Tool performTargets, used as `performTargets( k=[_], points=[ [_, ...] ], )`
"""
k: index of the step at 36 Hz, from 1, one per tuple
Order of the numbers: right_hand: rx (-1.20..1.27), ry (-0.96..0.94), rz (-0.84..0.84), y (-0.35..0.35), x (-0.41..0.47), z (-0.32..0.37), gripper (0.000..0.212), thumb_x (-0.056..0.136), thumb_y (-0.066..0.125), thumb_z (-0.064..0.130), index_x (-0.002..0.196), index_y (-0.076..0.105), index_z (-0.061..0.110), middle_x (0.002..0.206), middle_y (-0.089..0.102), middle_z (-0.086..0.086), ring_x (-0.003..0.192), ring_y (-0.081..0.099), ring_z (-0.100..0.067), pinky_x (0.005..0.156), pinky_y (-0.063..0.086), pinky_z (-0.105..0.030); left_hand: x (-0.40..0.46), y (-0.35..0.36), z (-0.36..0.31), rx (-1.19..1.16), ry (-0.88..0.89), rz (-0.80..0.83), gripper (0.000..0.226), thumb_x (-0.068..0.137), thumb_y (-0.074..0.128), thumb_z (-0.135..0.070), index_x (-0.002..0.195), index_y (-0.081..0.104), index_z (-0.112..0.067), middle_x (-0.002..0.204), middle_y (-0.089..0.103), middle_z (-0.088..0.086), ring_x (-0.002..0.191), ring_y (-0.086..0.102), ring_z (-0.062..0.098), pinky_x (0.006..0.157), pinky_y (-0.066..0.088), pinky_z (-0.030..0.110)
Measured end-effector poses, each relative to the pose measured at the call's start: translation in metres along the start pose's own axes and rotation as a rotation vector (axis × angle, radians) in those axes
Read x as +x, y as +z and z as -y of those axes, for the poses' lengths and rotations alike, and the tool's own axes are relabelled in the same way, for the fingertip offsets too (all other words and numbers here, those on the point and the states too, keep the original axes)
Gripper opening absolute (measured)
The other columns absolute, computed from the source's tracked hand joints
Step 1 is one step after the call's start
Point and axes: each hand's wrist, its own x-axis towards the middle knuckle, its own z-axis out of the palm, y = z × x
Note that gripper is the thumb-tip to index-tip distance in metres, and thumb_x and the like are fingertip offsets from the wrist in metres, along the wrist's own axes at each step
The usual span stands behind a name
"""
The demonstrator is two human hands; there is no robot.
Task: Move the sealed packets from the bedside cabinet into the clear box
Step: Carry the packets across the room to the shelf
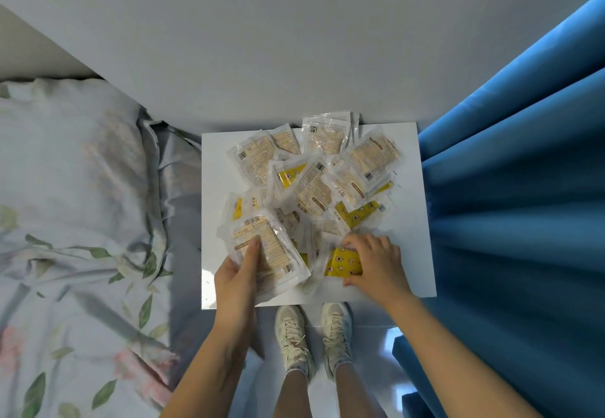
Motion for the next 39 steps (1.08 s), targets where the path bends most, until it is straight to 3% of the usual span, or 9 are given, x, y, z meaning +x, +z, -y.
performTargets(
  k=[4,8,13,20,23,26,30,35,39],
  points=[
    [0.045,-0.072,0.077,-0.001,0.001,-0.001,0.041,0.078,0.072,0.041,0.109,0.058,0.018,0.11,0.057,0.002,0.102,0.052,-0.021,0.085,0.041,-0.033,-0.001,0.003,0.004,0.026,0.007,0.016,0.016,0.09,0.061,-0.03,0.098,0.07,-0.019,0.091,0.076,-0.004,0.085,0.072,0.012,0.078,0.053,0.031],
    [0.378,-0.049,0.178,-0.017,0.003,0.0,0.042,0.078,0.073,0.037,0.109,0.06,0.012,0.104,0.045,0.007,0.094,0.047,-0.009,0.081,0.041,-0.022,-0.002,0.002,0.003,0.028,0.003,0.024,0.019,0.091,0.06,-0.03,0.101,0.07,-0.017,0.094,0.076,-0.002,0.088,0.072,0.014,0.078,0.053,0.03],
    [-0.029,-0.053,-0.101,-0.035,0.024,-0.017,0.043,0.083,0.067,0.04,0.114,0.059,0.012,0.132,0.047,0.0,0.121,0.042,-0.018,0.098,0.041,-0.033,-0.005,-0.001,0.002,0.027,-0.008,0.015,0.02,0.092,0.059,-0.028,0.105,0.069,-0.016,0.094,0.076,-0.001,0.087,0.072,0.014,0.077,0.055,0.03],
    [-0.087,-0.077,0.037,-0.06,0.045,-0.023,0.074,0.082,0.071,0.018,0.145,0.032,0.022,0.149,0.037,0.002,0.136,0.035,-0.016,0.105,0.039,-0.034,-0.007,-0.003,0.007,0.028,-0.016,0.001,0.016,0.092,0.059,-0.027,0.1,0.069,-0.018,0.089,0.076,-0.004,0.083,0.073,0.011,0.073,0.055,0.026],
    [-0.194,-0.166,0.107,-0.067,0.05,-0.022,0.09,0.083,0.07,0.016,0.152,0.012,0.025,0.16,0.011,0.006,0.144,0.02,-0.015,0.105,0.039,-0.034,-0.009,-0.005,0.011,0.05,-0.037,0.009,0.019,0.092,0.059,-0.029,0.102,0.069,-0.017,0.093,0.076,-0.001,0.085,0.073,0.014,0.078,0.055,0.032],
    [-0.26,-0.238,0.164,-0.071,0.057,-0.018,0.099,0.08,0.072,0.008,0.152,0.006,0.028,0.16,-0.004,0.01,0.145,0.014,-0.016,0.101,0.044,-0.034,-0.01,-0.007,0.016,0.073,-0.044,0.006,0.017,0.092,0.059,-0.03,0.098,0.07,-0.018,0.092,0.076,0.0,0.087,0.073,0.018,0.084,0.055,0.037],
    [-0.242,-0.222,0.148,-0.075,0.066,-0.009,0.098,0.069,0.081,0.012,0.148,0.024,0.022,0.155,0.023,0.003,0.141,0.023,-0.02,0.102,0.041,-0.037,-0.012,-0.008,0.019,0.079,-0.052,0.002,0.017,0.091,0.06,-0.029,0.097,0.07,-0.017,0.092,0.076,0.002,0.088,0.073,0.02,0.088,0.054,0.043],
    [-0.538,-0.311,0.045,-0.073,0.067,-0.006,0.072,0.069,0.079,0.041,0.131,0.046,0.021,0.133,0.047,0.0,0.124,0.036,-0.023,0.104,0.029,-0.037,-0.016,-0.01,0.017,0.078,-0.054,-0.006,0.017,0.091,0.06,-0.03,0.096,0.07,-0.018,0.092,0.076,0.001,0.088,0.072,0.019,0.088,0.054,0.043],
    [-0.43,-0.416,-0.146,-0.067,0.054,-0.014,0.037,0.063,0.082,0.039,0.084,0.057,0.021,0.094,0.064,0.003,0.108,0.048,-0.027,0.094,0.021,-0.036,-0.017,-0.011,0.015,0.068,-0.041,0.003,0.017,0.092,0.06,-0.029,0.098,0.07,-0.018,0.091,0.076,-0.001,0.086,0.073,0.017,0.087,0.054,0.041]
  ],
)
